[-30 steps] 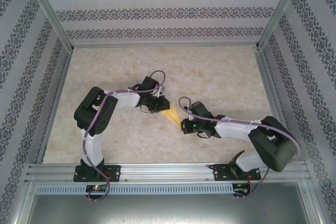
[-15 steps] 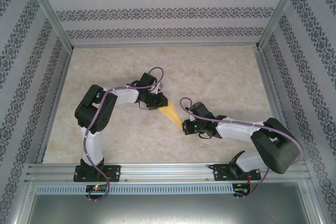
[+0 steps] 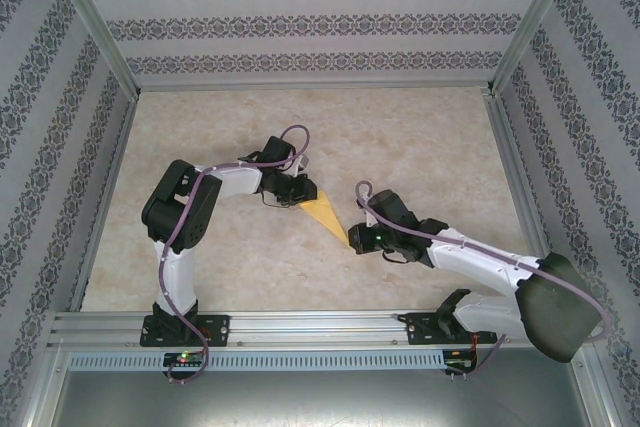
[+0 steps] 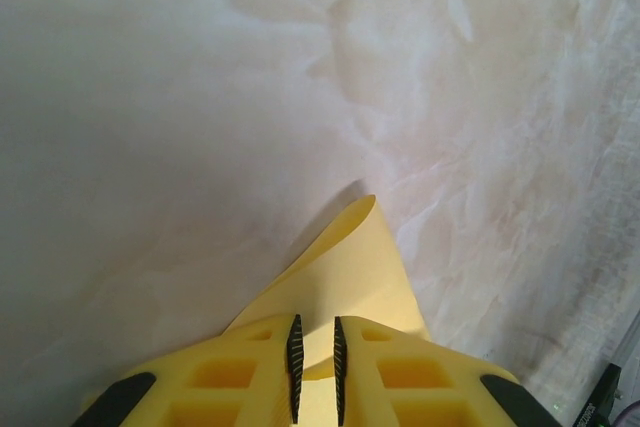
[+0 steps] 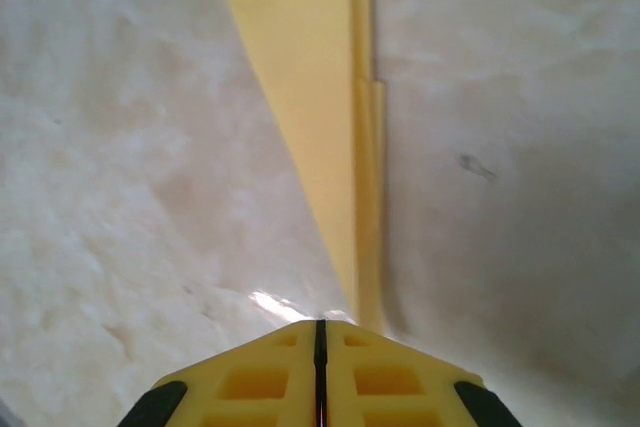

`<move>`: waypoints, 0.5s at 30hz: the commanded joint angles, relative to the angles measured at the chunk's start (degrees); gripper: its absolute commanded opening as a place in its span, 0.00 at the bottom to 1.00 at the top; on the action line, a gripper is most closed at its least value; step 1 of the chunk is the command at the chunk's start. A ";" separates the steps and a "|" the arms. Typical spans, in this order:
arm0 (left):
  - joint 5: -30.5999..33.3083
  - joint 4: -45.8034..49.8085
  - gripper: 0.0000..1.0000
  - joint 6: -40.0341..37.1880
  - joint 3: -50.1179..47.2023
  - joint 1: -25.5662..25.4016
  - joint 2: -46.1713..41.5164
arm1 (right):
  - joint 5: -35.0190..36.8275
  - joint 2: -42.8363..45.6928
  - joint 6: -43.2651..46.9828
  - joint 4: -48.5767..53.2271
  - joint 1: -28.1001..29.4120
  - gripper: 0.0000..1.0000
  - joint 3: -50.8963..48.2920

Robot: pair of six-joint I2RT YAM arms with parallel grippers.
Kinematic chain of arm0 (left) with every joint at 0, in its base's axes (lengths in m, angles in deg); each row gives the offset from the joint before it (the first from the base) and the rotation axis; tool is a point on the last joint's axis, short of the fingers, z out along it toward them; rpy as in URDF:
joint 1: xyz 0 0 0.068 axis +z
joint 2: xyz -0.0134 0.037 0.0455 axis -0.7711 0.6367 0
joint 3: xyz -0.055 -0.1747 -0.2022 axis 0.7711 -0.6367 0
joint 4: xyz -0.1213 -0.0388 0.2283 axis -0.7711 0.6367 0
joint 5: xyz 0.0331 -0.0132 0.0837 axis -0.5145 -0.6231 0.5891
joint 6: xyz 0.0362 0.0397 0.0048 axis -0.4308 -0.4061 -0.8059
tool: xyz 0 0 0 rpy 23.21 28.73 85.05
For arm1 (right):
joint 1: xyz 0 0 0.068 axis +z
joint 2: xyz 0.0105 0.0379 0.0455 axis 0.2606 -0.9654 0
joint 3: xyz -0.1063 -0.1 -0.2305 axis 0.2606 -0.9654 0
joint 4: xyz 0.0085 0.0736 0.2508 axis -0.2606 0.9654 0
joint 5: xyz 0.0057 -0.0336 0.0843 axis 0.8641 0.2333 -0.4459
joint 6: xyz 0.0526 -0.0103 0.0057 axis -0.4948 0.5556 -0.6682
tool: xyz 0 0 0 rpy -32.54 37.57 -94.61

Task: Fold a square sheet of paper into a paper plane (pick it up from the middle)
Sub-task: Fold the wing for the fifth time at the center of the table.

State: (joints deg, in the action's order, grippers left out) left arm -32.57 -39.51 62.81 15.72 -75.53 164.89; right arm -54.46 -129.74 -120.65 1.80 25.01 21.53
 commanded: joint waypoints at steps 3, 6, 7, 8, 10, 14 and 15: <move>4.08 4.87 0.22 -3.13 -0.24 0.81 4.79 | -8.89 -8.78 -2.61 -7.58 1.14 0.09 5.15; 3.92 5.30 0.22 -3.48 -0.06 0.65 4.91 | -10.28 -13.36 -1.88 -8.29 0.58 0.08 7.42; 3.92 5.35 0.22 -3.59 -0.03 0.64 4.90 | -11.06 -14.71 -1.64 -8.34 0.09 0.08 7.75; 3.95 5.54 0.22 -3.80 -0.01 0.64 4.90 | -12.39 -16.28 -1.65 -9.00 -0.51 0.08 7.89; 3.81 5.74 0.22 -4.22 -0.12 0.58 4.93 | -13.98 -18.78 -1.62 -10.13 -1.44 0.08 7.84; 4.16 6.63 0.22 -5.02 0.06 0.63 5.08 | -15.36 -20.85 -0.97 -10.75 -3.82 0.08 6.50; 4.12 6.91 0.22 -5.27 0.08 0.66 5.21 | -15.53 -20.84 -0.75 -10.58 -4.30 0.08 6.01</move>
State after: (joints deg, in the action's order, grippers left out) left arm -33.32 -38.04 60.65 17.08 -75.45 165.69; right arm -67.23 -150.44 -122.27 -7.14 21.97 28.43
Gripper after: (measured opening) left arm 0.218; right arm 0.082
